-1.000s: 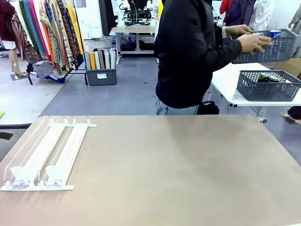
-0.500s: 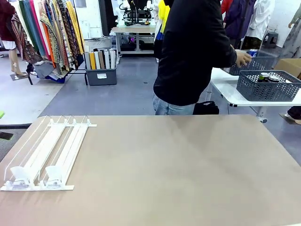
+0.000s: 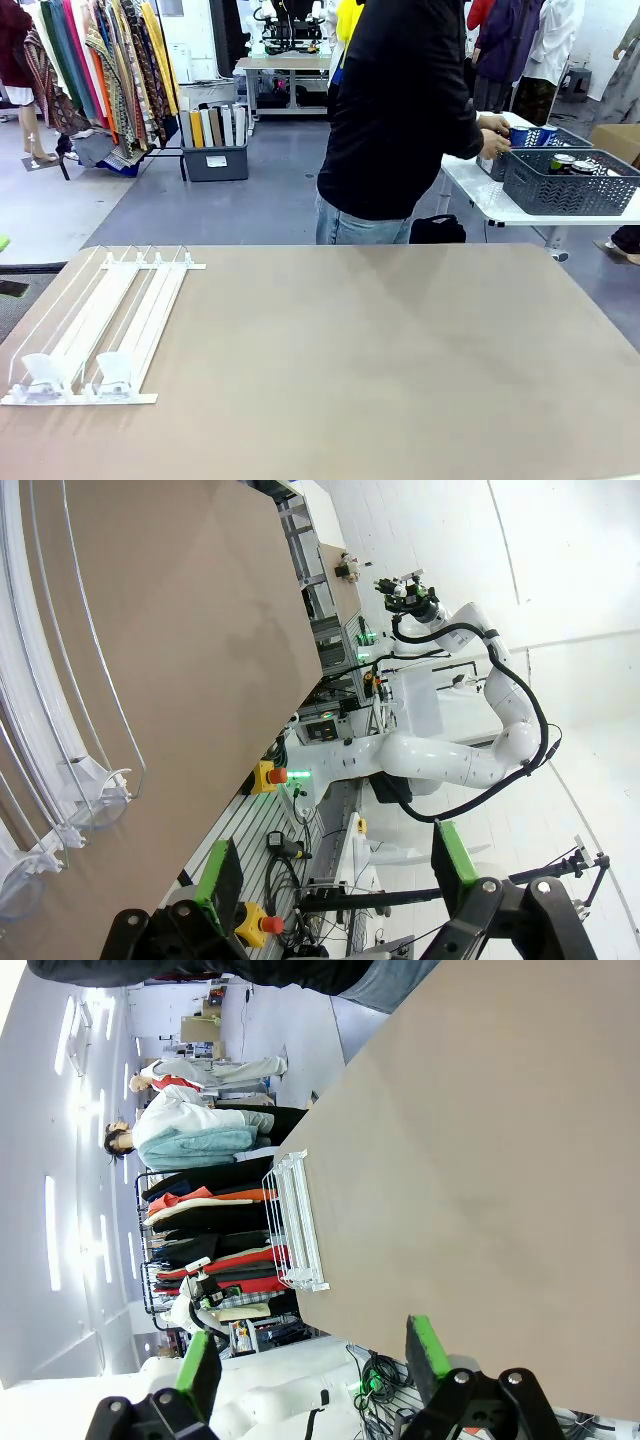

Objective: Retrieve and store the cans from the dispenser.
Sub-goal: Pick up one can from the Automatic Can Dispenser and place it in the middle of the table.

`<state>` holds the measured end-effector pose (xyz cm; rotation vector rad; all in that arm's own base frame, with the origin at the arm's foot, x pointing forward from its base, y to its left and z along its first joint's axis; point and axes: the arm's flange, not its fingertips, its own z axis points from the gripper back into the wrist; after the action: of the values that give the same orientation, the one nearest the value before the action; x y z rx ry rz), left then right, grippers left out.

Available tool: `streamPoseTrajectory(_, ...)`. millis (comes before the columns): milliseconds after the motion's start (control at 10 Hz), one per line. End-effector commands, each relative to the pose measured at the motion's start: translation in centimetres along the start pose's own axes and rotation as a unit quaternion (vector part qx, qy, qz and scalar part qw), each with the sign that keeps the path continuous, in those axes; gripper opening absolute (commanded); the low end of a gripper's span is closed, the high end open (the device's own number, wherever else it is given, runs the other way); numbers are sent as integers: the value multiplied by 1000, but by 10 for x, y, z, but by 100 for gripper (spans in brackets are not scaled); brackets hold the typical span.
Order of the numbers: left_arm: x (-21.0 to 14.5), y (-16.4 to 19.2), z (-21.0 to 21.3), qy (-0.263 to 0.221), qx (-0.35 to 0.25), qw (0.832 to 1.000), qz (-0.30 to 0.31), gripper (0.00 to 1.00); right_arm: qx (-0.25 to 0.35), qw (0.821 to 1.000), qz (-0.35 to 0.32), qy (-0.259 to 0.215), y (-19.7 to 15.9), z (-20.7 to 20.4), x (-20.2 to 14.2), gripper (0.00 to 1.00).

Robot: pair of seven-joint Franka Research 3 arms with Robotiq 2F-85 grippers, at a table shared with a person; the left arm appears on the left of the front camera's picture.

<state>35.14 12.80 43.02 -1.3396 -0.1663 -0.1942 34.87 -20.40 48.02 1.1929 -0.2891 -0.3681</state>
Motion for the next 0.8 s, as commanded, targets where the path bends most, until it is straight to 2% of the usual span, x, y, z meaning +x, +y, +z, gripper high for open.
streamPoseTrajectory(0, -2, -2, 1, -1, -7, 1000, -2, 100, 2, 1000, 8, 3, 3, 1, 0, 100)
streamPoseTrajectory(700, -2, -2, 1, -1, -7, 1000, -2, 100, 2, 1000, 8, 3, 3, 1, 0, 100)
